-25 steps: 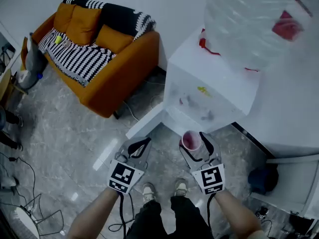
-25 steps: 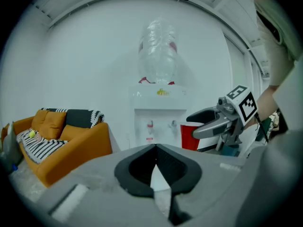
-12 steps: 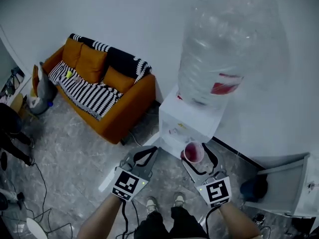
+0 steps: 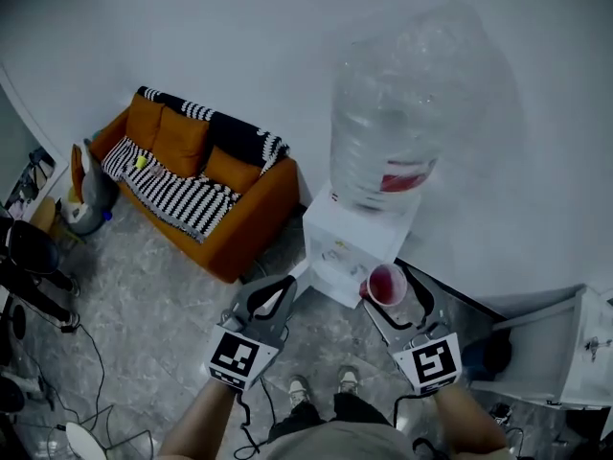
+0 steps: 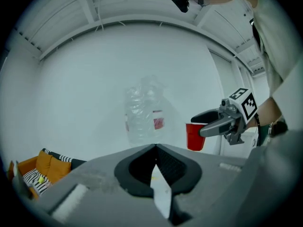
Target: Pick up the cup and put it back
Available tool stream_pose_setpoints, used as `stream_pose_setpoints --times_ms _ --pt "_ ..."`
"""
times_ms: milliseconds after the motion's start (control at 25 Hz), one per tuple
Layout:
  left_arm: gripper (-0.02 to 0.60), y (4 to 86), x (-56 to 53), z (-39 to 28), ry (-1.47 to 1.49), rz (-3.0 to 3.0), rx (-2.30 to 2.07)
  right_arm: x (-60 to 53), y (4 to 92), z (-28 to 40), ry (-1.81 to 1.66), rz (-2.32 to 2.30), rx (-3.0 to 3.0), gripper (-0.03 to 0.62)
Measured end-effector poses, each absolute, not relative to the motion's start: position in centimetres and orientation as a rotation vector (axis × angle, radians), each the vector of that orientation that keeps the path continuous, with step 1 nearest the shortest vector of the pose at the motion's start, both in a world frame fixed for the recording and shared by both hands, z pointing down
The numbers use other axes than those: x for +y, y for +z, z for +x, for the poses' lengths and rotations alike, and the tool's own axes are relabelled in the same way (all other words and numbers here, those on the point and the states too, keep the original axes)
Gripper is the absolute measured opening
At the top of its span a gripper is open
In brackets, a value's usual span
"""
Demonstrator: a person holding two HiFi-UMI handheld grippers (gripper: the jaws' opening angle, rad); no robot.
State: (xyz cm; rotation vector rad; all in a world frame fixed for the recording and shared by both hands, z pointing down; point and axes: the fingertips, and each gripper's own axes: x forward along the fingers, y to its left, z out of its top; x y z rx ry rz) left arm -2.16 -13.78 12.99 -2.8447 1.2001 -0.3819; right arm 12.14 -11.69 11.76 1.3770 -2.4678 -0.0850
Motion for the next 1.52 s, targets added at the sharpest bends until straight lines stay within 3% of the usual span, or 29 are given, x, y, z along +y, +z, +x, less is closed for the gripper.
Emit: stream_pose_setpoints --times_ms 680,1280,1520 --pt "0.002 9.5 -11.5 -7.3 -0.329 -2.791 1.469 -8.2 12.0 12.1 -0.105 1.256 -2.458 0.333" --pt "0.002 13.8 -16.6 -6.9 -0.377 -2.730 1.465 -15.4 19.2 7.4 -0.101 1.214 -2.421 0.331" --pt "0.002 19.5 -19.5 -5.8 -0.481 -2.730 1.313 -19.8 23.6 6.9 -0.123 1.280 -2.376 0.331"
